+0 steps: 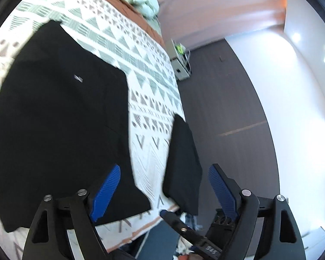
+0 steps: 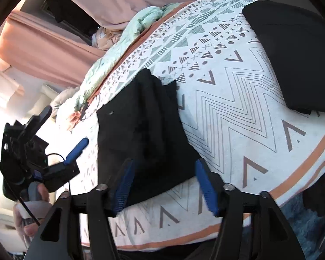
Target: Fold large clothes
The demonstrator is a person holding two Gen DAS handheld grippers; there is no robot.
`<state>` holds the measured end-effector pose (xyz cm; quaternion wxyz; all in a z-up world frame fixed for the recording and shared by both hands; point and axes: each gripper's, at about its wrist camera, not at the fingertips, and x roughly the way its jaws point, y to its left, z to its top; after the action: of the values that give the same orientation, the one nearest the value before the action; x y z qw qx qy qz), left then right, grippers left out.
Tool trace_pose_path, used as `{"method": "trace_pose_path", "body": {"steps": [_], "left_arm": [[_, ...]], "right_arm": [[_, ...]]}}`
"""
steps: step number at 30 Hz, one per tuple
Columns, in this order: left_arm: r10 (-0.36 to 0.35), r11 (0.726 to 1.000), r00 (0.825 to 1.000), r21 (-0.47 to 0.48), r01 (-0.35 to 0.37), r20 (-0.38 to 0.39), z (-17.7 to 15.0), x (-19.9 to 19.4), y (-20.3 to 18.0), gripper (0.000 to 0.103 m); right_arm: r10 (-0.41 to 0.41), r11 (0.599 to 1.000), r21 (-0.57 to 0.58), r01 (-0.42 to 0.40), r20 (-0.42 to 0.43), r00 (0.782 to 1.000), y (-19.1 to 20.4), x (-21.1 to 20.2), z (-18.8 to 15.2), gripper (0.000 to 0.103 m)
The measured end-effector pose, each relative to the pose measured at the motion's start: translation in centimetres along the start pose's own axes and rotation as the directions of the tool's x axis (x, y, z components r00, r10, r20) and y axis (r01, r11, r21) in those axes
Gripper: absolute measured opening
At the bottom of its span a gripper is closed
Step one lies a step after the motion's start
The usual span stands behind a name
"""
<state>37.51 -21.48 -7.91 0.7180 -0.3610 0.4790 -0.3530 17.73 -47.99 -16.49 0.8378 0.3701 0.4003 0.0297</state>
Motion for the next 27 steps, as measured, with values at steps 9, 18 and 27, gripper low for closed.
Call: {"method": "trace_pose_path", "body": {"steps": [9,18,27], "left_arm": [[0.245,0.969,0.961,-0.039,-0.242,0.129,-0.7,-6.8,4.8,0.084],[0.372,0.928,0.922,-0.079,-0.365,0.106,-2.5,-10.2,10.0,0.065],[0.401,0.915,0.916,-0.074,-0.398,0.032,-3.7,-8.7,12.1,0.042]], "right_arm": [[0.048,0.999,0.003,-0.048,-0.049,0.998,1.5,3.5,0.0,0.069],[0.030,0.999,-0.012,-0.031,-0.044,0.999,2.3,5.9,0.1,0.018],[0.043,0.999,0.018,-0.043,-0.005,0.999,0.6,4.3,-0.3,0.009]]}}
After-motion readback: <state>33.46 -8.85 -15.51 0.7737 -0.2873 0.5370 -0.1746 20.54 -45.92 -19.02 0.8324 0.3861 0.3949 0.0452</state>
